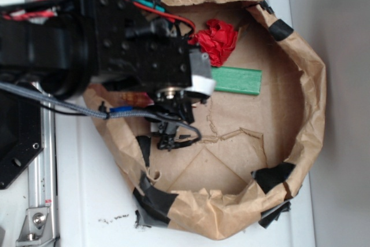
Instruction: Grab the shell.
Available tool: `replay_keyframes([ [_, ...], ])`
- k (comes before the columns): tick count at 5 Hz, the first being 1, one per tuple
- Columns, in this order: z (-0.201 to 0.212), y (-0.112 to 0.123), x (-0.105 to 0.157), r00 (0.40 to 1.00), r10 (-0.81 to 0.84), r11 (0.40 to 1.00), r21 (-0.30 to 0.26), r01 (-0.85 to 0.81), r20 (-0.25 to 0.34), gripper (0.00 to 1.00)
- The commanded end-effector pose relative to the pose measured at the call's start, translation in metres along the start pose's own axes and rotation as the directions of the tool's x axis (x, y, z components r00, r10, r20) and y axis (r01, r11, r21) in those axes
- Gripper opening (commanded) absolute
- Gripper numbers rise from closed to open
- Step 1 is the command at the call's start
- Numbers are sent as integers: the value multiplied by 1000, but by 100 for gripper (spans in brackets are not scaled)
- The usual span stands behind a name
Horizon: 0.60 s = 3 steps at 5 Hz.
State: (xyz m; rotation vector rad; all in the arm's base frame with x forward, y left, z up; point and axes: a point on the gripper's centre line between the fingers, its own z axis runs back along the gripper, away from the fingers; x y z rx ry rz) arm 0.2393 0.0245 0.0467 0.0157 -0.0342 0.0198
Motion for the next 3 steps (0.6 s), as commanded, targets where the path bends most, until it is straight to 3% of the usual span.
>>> replay_keyframes([
  [1, 108, -12, 45, 984, 105, 994, 22, -109, 142, 0],
  [3, 122, -14, 23, 981, 141, 989, 15, -144, 137, 0],
])
